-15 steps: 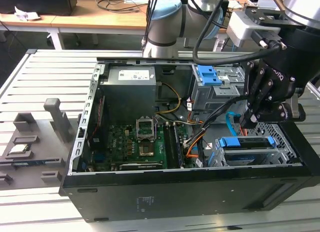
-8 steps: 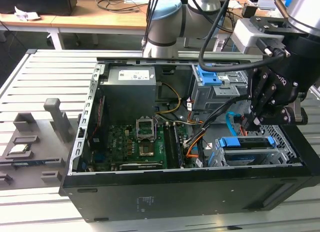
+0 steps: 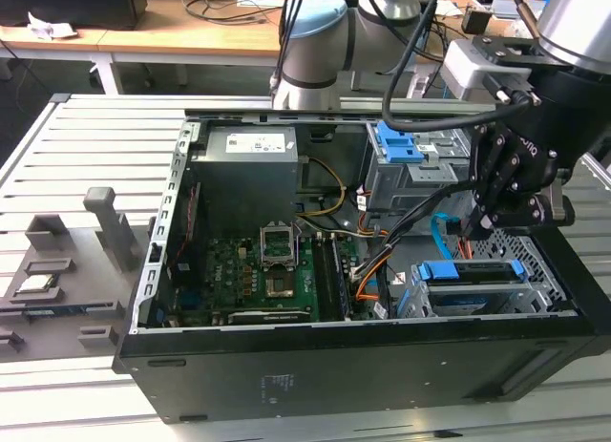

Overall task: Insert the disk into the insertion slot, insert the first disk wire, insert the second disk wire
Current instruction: 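Insert the disk into the insertion slot, then insert the first disk wire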

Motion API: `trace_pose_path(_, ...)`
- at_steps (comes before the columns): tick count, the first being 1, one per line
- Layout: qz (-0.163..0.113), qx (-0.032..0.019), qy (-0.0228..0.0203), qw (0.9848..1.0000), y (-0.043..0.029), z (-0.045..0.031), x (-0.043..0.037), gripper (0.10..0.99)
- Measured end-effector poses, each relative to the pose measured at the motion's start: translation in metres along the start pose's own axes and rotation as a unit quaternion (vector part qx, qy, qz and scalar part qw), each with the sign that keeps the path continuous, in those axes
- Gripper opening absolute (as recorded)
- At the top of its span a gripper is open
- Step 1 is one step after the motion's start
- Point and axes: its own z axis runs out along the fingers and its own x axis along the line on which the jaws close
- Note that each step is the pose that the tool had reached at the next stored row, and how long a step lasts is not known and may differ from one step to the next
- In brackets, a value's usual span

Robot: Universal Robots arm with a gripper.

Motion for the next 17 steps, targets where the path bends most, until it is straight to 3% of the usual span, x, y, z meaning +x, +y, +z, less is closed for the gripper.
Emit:
trace_pose_path(6, 0.0, 0.0001, 0.0027, 1.0, -0.014, 0.0033, -0.001, 0.106)
trace_pose_path(12, 0.0, 0.0001, 0.0028, 1.0, -0.0156, 0.0033, -0.001, 0.106)
trace_pose_path(13, 0.0, 0.0001, 0.0028, 1.0, -0.0156, 0.0032, -0.003, 0.106)
trace_pose_path(14, 0.0, 0.0001, 0.0027, 1.0, -0.0157, 0.0031, -0.0114, 0.106)
trace_pose_path(17, 0.0, 0.0001, 0.0028, 1.0, -0.0156, 0.003, -0.0243, 0.106)
